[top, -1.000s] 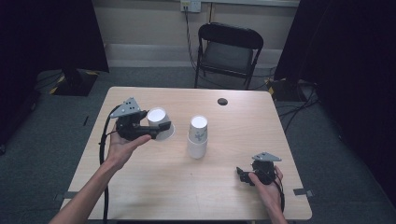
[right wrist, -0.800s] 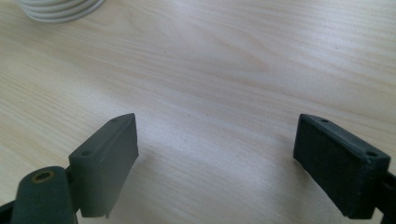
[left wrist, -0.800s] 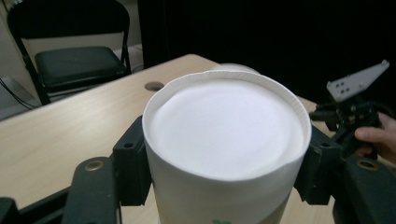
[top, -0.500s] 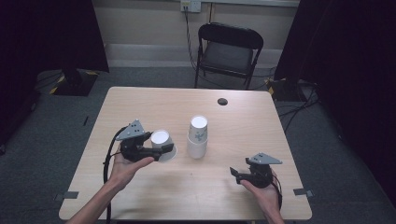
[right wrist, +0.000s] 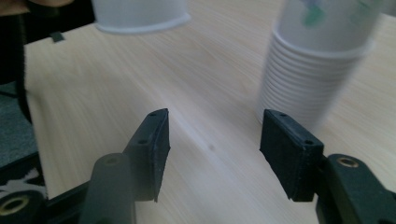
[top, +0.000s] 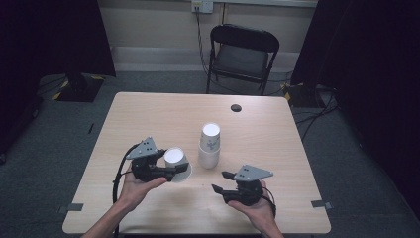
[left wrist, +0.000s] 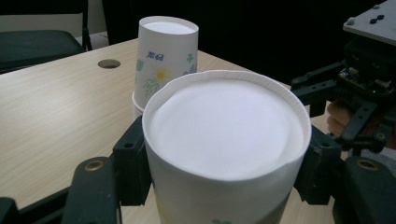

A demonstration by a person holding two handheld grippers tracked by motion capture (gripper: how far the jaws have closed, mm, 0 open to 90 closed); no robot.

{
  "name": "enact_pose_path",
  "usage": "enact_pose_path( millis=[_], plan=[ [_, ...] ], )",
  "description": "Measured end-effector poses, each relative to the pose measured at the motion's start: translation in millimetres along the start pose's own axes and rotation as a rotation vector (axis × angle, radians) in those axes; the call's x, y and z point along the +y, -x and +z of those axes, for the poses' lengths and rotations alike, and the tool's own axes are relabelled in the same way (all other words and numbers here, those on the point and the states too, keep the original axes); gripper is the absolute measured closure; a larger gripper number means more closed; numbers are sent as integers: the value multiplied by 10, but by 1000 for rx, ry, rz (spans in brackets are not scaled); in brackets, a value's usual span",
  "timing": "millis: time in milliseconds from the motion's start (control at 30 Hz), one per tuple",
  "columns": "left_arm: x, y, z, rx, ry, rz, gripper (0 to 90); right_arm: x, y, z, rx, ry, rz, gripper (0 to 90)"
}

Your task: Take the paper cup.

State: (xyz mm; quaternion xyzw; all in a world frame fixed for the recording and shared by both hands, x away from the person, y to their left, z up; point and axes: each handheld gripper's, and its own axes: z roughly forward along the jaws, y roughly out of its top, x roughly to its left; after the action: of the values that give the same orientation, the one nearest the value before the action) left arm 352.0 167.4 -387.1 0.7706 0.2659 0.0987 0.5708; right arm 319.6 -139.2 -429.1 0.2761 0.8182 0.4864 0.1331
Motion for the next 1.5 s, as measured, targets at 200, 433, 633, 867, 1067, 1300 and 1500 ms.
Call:
enact_pose_path(
  millis=[200, 433, 633, 867, 1067, 1300, 1500],
  plan=[
    [20, 59, -17, -47, 16, -10, 344, 223, -149, 294, 74, 16, -65, 496],
    [5, 107, 9, -75, 26, -16, 344, 246, -146, 476, 94, 48, -69, 528],
    [9, 143, 16, -102, 38, -19, 344, 227, -140, 466, 100, 72, -64, 555],
    [-31, 78, 24, -169, 43, -62, 346, 233, -82, 358, 73, 121, -57, 581],
    [-74, 37, 41, -198, 43, -97, 351, 239, -56, 331, 70, 127, -58, 587],
    [-75, 63, 62, -256, 62, -138, 356, 266, -74, 354, 112, 138, -80, 606],
    [-74, 49, 57, -284, 79, -167, 356, 270, -66, 316, 125, 172, -84, 628]
  ],
)
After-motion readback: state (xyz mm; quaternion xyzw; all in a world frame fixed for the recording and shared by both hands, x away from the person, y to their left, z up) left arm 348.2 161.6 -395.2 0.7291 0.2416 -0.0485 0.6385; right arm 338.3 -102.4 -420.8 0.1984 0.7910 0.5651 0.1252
